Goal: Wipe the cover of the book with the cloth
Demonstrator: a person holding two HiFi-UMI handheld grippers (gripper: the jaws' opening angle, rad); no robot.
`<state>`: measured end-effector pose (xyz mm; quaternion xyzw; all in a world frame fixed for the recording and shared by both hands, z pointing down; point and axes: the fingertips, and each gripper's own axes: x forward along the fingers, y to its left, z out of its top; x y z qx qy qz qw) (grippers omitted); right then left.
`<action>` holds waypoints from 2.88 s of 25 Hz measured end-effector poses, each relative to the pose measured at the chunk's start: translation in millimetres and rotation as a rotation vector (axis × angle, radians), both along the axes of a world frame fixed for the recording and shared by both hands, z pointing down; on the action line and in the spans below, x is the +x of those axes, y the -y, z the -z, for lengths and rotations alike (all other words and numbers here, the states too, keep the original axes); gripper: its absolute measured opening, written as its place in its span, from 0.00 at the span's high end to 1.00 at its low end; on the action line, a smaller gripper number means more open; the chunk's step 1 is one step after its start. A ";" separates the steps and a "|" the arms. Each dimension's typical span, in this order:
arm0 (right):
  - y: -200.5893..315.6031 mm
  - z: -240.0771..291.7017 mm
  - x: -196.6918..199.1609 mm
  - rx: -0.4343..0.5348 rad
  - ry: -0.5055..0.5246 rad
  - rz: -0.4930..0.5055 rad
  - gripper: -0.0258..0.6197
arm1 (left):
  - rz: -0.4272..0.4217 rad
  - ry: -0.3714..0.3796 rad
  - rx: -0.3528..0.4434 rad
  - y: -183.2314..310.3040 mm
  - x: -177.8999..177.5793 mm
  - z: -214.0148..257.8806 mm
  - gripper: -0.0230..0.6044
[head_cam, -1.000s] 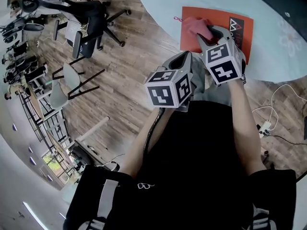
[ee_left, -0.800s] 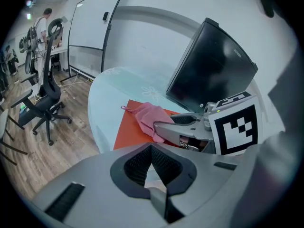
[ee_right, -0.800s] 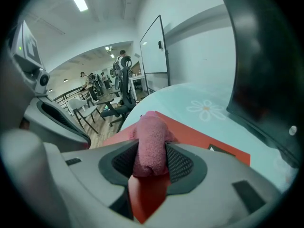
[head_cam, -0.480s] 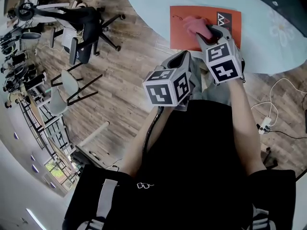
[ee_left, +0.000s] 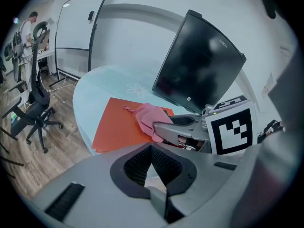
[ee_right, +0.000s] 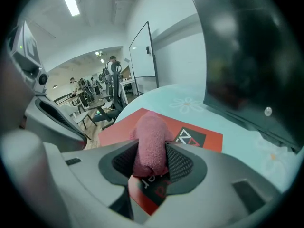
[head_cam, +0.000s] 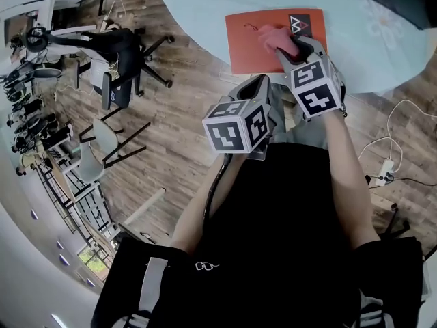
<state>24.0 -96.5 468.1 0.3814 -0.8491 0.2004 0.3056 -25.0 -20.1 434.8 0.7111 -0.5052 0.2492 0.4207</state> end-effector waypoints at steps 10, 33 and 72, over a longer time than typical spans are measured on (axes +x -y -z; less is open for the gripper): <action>-5.3 1.5 22.6 0.010 -0.012 -0.062 0.70 | -0.001 -0.018 -0.022 -7.6 3.4 -3.3 0.95; -7.0 5.1 51.9 -0.005 0.008 -0.102 0.70 | 0.031 -0.082 -0.068 -22.5 21.0 -19.5 0.95; -51.9 6.3 -105.8 -0.192 0.143 0.352 0.70 | 0.373 -0.065 -0.104 -39.5 -80.6 -30.2 0.95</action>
